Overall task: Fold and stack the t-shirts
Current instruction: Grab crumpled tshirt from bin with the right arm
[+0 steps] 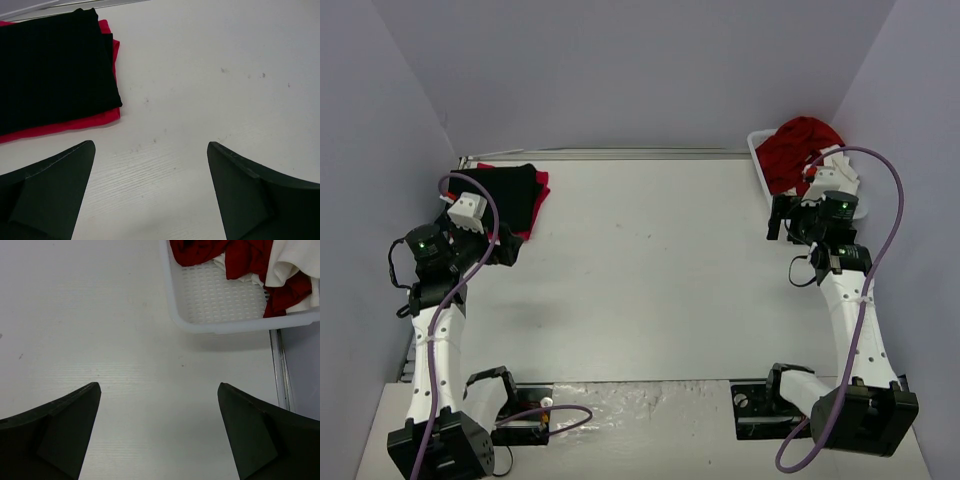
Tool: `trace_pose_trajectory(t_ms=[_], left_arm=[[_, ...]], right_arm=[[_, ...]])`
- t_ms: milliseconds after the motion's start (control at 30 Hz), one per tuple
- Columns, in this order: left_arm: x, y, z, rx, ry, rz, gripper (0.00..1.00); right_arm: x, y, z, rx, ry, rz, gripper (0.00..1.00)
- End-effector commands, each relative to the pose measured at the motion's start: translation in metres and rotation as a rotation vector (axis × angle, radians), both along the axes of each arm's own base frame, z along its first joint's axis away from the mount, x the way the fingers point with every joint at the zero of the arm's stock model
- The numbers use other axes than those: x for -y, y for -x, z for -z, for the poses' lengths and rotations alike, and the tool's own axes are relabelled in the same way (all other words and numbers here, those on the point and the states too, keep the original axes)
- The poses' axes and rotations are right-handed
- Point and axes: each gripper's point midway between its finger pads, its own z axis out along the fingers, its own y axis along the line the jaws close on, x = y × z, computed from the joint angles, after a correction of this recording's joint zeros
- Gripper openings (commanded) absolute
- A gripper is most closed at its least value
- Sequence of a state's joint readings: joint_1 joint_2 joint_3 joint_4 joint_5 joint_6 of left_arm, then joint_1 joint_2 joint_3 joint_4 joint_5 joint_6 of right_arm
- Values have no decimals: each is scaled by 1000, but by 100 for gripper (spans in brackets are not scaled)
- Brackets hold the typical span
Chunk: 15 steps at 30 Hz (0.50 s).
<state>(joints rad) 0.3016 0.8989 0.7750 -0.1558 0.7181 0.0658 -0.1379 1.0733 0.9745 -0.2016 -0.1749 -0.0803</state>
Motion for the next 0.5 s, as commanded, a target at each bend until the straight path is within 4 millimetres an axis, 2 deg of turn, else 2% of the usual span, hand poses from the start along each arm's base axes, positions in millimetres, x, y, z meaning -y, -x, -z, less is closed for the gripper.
trace_pose_trajectory(t_ms=[0, 133, 233, 333, 467], left_arm=[[1, -3, -20, 58, -5, 16, 94], [1, -3, -20, 56, -2, 17, 94], [1, -3, -22, 63, -6, 18, 94], [0, -3, -22, 62, -3, 12, 94], [-1, -3, -24, 58, 9, 6, 94]], right_arm=[[-11, -1, -29, 94, 17, -97, 100], [-29, 10, 1, 16, 27, -260, 100], [-42, 10, 8, -21, -8, -337, 100], [-44, 11, 12, -31, -11, -354, 100], [-34, -1, 5, 1, 59, -320, 100]])
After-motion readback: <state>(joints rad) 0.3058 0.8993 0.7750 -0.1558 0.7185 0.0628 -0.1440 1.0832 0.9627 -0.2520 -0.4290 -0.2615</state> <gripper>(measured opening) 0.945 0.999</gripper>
